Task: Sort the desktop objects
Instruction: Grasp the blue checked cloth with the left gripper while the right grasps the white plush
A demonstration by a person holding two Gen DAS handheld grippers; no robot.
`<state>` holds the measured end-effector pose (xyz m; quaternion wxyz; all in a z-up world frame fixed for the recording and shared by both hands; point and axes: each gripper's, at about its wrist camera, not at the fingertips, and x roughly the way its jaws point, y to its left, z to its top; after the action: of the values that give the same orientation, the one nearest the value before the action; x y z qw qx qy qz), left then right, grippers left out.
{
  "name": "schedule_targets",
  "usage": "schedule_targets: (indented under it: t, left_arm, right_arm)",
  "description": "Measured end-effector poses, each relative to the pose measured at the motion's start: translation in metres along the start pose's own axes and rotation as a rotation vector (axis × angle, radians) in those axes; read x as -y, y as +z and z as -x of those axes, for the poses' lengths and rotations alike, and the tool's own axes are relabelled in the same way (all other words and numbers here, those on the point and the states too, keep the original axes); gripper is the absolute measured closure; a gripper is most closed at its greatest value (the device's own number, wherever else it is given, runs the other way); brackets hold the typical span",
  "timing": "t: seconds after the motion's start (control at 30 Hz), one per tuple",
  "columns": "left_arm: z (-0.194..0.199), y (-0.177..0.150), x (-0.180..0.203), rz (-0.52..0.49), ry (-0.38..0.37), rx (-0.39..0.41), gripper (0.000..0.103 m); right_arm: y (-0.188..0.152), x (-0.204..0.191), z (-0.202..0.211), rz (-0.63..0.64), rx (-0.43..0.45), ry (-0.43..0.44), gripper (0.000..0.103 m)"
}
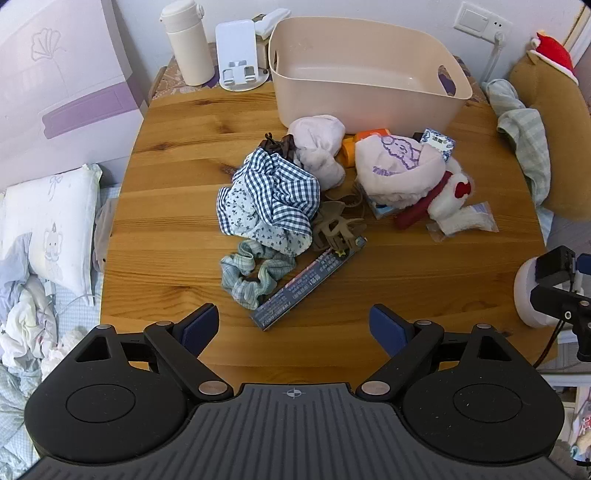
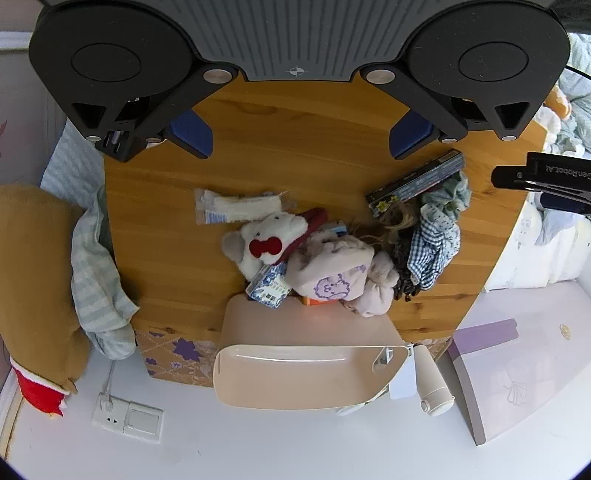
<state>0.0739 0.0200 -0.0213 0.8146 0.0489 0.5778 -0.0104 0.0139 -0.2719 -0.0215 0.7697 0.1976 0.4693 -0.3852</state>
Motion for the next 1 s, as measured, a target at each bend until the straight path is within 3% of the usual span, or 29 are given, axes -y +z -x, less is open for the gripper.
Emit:
schedule_targets:
  t: [0.4, 0.73, 1.0]
  left_arm:
    - [-0.021, 0.02, -0.006, -0.02, -0.008, 0.005, 0.013]
    - [-0.047, 0.042, -0.013, -0.052, -0.008, 0.006, 0.013]
    - [-0.07, 0.062, -0.029, -0.057, -0.019, 0.005, 0.013]
  right_arm:
    - [0.01, 0.01, -0.022, -0.053, 0.012, -0.016, 0.0]
    - [0.026, 0.011, -0.044, -0.026, 0.047, -0.067, 0.0]
    - [0.036, 0.026, -0.068, -0.163, 0.04, -0.079, 0.0]
